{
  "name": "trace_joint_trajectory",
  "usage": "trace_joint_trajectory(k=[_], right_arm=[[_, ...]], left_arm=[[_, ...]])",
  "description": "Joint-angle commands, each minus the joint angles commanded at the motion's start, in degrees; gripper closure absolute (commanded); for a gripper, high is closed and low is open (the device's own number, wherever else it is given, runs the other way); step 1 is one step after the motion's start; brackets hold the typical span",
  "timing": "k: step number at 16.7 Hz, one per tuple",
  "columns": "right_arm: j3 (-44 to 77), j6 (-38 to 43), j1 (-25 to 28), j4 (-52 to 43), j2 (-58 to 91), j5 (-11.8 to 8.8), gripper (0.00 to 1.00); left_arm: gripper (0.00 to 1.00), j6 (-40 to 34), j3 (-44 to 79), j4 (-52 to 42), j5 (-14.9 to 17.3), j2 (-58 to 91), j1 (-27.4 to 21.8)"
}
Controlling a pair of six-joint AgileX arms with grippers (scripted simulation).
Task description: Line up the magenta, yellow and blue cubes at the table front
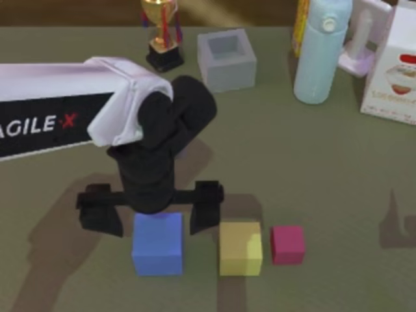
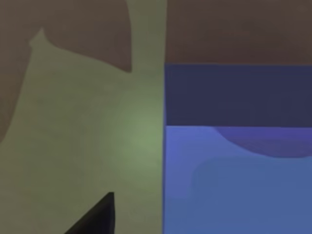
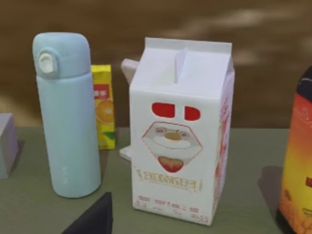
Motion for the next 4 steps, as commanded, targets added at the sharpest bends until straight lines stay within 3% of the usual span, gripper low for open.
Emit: trace_joint_trajectory(k=[4], right_arm=[[0.0,0.0,0.0,0.0,0.0,0.0,0.0]], left_arm=[[0.0,0.03,3.75,-5.81,0.06,-2.7,0.47]])
